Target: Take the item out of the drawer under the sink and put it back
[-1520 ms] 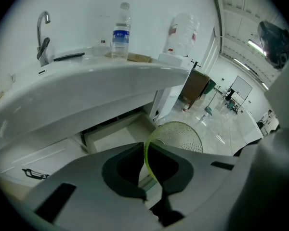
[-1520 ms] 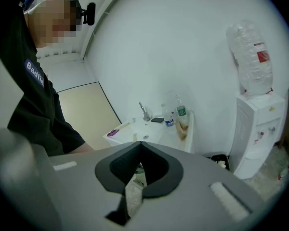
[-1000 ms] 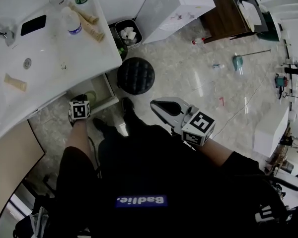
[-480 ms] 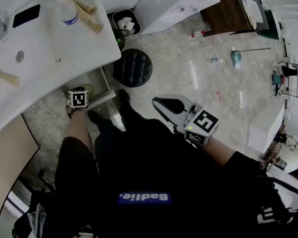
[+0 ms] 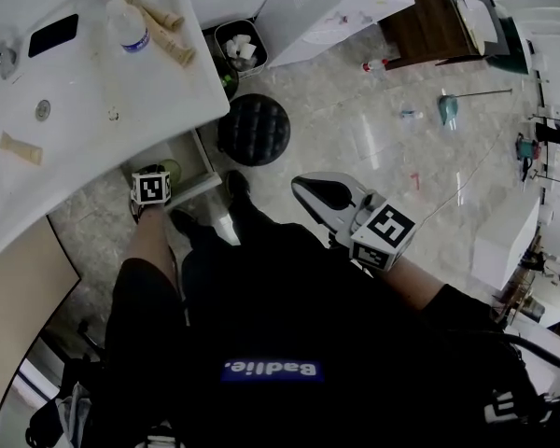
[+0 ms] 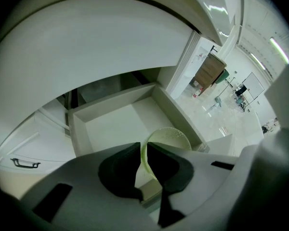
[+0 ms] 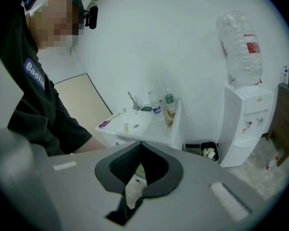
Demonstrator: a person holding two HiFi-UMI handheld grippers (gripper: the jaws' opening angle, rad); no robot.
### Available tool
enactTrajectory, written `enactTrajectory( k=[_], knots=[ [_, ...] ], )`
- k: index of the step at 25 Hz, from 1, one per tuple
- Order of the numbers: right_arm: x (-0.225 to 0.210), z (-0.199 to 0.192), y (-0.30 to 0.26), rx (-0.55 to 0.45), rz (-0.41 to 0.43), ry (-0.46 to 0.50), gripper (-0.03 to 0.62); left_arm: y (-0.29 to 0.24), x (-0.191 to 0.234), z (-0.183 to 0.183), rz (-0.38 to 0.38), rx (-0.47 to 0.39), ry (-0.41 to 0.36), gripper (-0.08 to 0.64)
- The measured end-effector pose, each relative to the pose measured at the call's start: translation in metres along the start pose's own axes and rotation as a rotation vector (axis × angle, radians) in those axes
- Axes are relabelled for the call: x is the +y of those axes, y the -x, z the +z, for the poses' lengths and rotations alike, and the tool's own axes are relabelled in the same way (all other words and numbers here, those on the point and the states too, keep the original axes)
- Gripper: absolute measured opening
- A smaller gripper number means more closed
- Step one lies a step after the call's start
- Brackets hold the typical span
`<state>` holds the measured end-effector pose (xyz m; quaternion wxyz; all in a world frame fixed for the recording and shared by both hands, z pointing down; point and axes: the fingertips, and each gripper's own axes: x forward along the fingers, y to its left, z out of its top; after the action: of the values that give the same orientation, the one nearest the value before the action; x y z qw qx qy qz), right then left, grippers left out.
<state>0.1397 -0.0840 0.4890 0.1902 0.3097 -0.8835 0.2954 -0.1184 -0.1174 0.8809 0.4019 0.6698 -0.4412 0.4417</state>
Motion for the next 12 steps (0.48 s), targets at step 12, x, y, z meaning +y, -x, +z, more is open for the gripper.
enactTrajectory(
  k=[12],
  knots=[
    [0.032,0.042,-0.002,-0.139,0.058,0.059,0.002,0.089,-0.017,0.029,-0.028,-0.178,-0.017,0.025]
  ],
)
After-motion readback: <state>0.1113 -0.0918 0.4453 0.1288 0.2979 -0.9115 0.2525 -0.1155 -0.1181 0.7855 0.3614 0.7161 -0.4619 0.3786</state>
